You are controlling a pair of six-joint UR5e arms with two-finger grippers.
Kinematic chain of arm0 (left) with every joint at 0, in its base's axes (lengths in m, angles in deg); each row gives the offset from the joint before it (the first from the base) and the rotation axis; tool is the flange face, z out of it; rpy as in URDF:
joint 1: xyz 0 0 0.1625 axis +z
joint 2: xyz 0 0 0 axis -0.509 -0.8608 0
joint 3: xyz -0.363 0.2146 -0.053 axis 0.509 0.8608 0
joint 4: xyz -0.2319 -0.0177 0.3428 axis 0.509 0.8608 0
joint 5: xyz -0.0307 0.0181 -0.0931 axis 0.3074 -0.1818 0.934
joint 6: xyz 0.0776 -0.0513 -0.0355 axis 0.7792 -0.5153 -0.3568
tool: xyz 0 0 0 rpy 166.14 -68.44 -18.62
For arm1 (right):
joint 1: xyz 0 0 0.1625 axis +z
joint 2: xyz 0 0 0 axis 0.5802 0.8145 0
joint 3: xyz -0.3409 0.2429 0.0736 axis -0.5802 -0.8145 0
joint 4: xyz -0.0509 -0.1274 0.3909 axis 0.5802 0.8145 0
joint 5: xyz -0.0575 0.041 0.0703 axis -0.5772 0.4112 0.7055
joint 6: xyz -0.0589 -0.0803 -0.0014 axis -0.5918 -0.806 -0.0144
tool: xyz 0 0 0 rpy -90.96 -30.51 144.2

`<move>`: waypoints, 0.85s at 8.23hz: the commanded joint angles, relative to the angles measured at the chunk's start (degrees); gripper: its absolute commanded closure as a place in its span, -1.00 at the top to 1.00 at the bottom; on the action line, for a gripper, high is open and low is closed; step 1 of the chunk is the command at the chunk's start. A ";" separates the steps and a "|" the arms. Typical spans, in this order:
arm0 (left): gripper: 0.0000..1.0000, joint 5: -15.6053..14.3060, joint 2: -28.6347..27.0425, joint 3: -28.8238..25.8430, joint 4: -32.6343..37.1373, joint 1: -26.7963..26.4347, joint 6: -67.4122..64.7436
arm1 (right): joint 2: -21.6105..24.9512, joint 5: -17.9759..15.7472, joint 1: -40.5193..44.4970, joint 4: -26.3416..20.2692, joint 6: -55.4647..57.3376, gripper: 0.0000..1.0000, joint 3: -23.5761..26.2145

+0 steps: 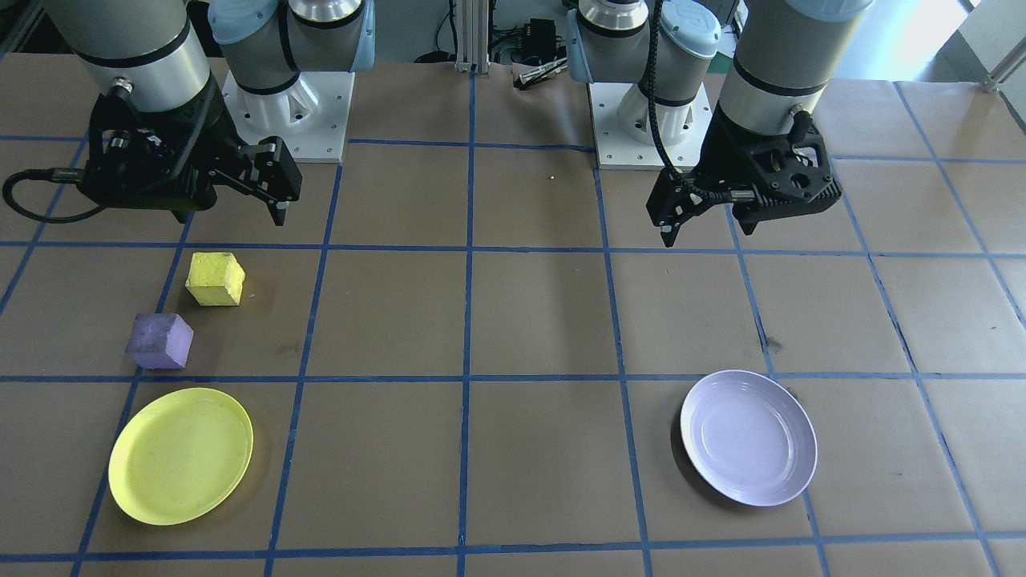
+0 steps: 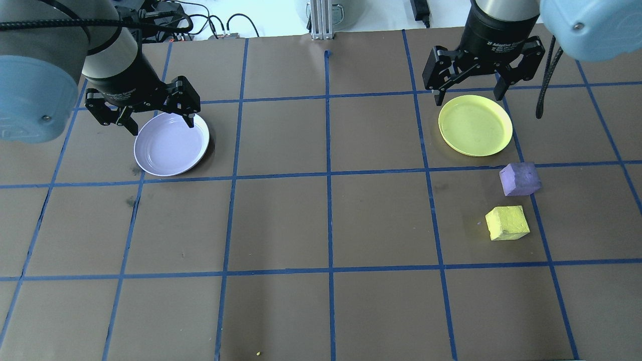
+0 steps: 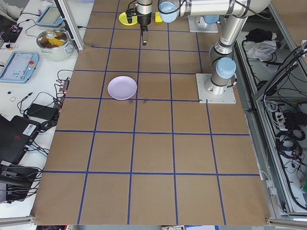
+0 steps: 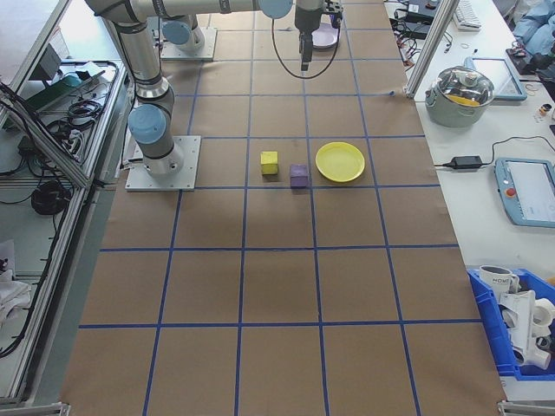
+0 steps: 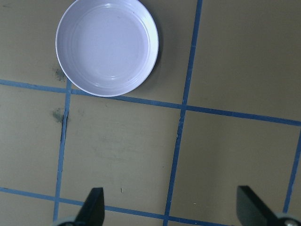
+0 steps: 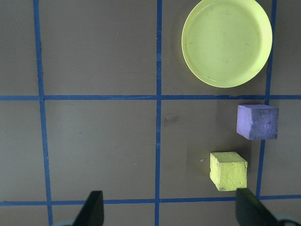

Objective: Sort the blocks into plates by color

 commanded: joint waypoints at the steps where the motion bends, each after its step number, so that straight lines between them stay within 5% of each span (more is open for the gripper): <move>1: 1.00 0.00 -0.04 0.18 -0.04 0.01 0.02 | -0.21 0.07 -0.20 1.06 -0.19 1.00 0.15; 5: 1.00 0.00 -0.21 0.27 0.04 -0.07 -0.68 | -2.84 0.68 -9.47 1.94 -8.00 1.00 0.41; 7: 1.00 0.00 -0.21 0.27 -0.04 -0.08 -0.16 | -2.77 -0.10 -15.74 2.37 -18.76 0.98 6.08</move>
